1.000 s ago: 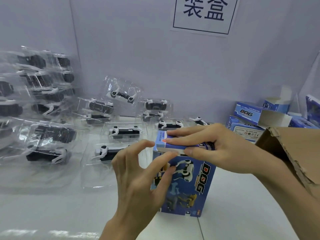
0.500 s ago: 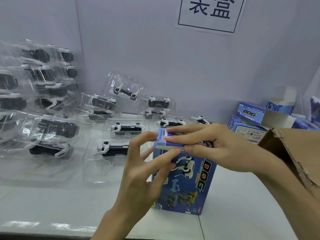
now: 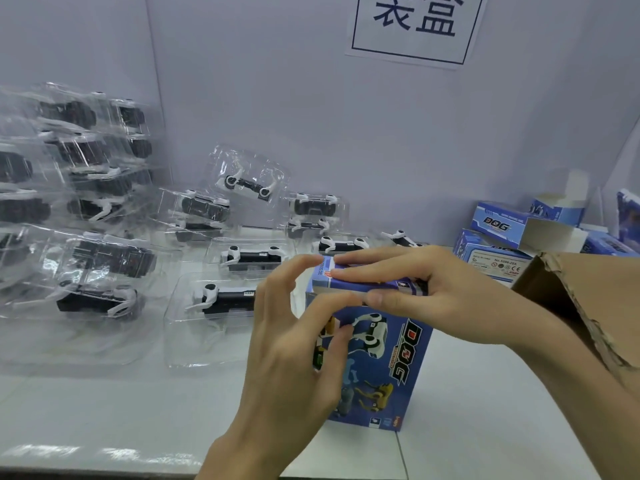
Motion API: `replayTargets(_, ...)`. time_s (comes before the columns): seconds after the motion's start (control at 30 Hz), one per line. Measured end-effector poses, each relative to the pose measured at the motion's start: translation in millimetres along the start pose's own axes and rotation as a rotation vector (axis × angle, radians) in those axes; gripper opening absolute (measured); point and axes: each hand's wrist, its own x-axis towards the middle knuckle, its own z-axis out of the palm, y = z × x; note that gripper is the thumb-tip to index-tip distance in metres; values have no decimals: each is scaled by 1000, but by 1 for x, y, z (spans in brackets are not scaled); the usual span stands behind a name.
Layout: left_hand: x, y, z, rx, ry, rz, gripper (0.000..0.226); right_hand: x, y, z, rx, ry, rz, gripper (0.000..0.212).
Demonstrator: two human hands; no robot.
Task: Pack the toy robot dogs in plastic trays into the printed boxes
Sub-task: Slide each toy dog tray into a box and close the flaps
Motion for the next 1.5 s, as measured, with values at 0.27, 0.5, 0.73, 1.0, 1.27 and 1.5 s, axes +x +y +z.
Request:
replayTargets(0.27,2,-16,-8,-275,-53,-120,36,1,4,-8,140,-67,37,37)
replayTargets(0.5,-1,-19,-7,-90,12,-2,32,-2,1,3,168,133,34,28)
replayTargets(0.73,-5,-28,-10,-23,40,63,29,2,-4,3,251,95,98,30)
replayTargets(1.0,-11,-32,-6,-1,66,94,33,3,0,1,263,70,111,32)
replayTargets(1.27,-10,-30,-8,-19,87,82,35,3,-3,10,140,145,52,29)
replayTargets(1.5,-7,-31,-11,1,74,93,37,2,-4,11,33,196,-3,30)
